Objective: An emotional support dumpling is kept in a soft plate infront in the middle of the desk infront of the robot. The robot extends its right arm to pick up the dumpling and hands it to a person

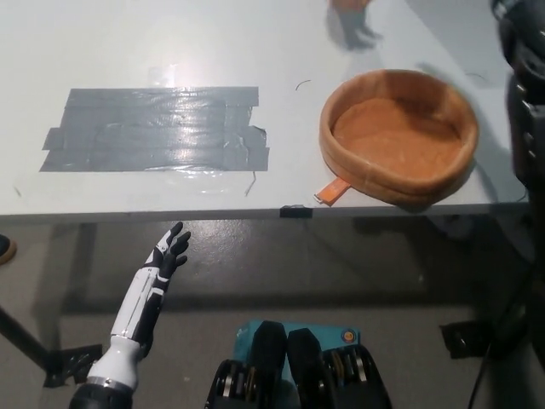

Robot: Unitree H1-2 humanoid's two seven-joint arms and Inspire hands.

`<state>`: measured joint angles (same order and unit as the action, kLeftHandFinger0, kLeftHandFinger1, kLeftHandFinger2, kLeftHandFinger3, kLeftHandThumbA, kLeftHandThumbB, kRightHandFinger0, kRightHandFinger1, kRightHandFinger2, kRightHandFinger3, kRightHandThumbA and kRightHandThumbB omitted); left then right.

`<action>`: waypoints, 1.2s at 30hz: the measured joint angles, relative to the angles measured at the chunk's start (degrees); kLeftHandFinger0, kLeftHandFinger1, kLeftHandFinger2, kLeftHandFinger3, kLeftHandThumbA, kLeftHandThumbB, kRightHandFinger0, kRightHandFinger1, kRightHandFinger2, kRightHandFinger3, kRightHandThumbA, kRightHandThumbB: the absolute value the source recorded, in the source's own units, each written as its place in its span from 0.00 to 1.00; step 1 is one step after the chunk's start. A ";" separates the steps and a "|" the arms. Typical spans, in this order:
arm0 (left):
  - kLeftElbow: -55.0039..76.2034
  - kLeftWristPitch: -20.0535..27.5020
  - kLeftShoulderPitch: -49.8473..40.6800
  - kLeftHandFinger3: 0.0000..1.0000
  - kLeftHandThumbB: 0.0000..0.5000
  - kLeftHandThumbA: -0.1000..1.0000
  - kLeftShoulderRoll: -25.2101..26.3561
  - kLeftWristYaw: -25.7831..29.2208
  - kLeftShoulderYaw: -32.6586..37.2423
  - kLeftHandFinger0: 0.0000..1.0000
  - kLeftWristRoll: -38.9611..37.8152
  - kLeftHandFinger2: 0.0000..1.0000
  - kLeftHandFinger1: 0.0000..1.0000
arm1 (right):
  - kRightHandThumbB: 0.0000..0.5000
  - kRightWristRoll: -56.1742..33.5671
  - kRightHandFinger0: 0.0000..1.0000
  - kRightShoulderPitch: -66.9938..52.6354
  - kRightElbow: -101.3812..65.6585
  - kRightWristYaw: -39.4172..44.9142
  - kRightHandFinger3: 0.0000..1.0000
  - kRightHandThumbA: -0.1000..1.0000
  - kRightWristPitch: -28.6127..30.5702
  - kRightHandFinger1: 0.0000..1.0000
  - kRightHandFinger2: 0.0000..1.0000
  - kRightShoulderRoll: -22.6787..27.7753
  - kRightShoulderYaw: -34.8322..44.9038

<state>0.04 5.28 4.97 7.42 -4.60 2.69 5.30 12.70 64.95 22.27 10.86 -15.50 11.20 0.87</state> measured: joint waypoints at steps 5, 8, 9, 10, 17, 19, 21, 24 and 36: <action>-0.01 0.01 -0.01 1.00 0.38 1.00 0.01 -0.02 0.05 1.00 0.12 1.00 1.00 | 0.35 2.16 0.00 5.17 10.17 -1.97 0.85 0.00 0.42 0.49 0.81 -1.06 -4.40; 0.07 -0.07 -0.10 1.00 0.38 1.00 0.00 -0.04 0.20 1.00 0.17 1.00 1.00 | 0.36 3.18 0.00 6.88 15.77 -3.38 0.81 0.00 1.89 0.47 0.80 -1.60 -6.74; 0.09 -0.10 -0.17 1.00 0.38 1.00 0.00 -0.05 0.29 1.00 0.18 1.00 1.00 | 0.36 3.47 0.00 7.12 17.37 -3.86 0.83 0.00 2.48 0.47 0.82 -1.86 -7.27; 0.09 -0.14 -0.26 1.00 0.37 1.00 0.02 -0.08 0.36 1.00 0.18 1.00 1.00 | 0.37 3.67 0.00 7.26 18.91 -4.33 0.86 0.00 2.98 0.47 0.84 -2.15 -7.76; 0.15 -0.47 -0.56 1.00 0.31 0.96 -0.01 -0.22 1.10 1.00 0.23 1.00 1.00 | 0.34 4.97 0.00 7.27 23.65 -6.71 0.87 0.00 5.15 0.43 0.81 -3.50 -10.54; 0.16 -0.51 -0.67 1.00 0.31 0.95 -0.05 -0.22 1.32 1.00 0.24 1.00 1.00 | 0.36 5.24 0.00 7.27 25.01 -7.24 0.85 0.00 5.83 0.44 0.81 -3.85 -11.32; 0.16 -0.53 -0.82 1.00 0.31 0.94 -0.08 -0.23 1.53 1.00 0.25 1.00 1.00 | 0.38 5.54 0.00 7.27 26.29 -7.92 0.81 0.00 6.58 0.44 0.83 -4.19 -12.01; 0.20 -0.67 -1.18 1.00 0.31 0.94 -0.07 -0.22 1.84 1.00 0.37 1.00 1.00 | 0.37 6.42 0.00 7.25 29.00 -9.09 0.77 0.00 7.97 0.43 0.83 -4.44 -13.61; 0.31 -1.13 -1.31 1.00 0.29 0.91 0.02 -0.24 3.09 1.00 1.07 1.00 1.00 | 0.37 7.60 0.00 8.02 40.06 -12.57 0.77 0.00 11.65 0.43 0.86 -5.23 -15.63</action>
<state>0.34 4.15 3.66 7.44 -4.83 5.78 6.37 20.30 72.98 62.33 -1.71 -3.85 5.97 -14.77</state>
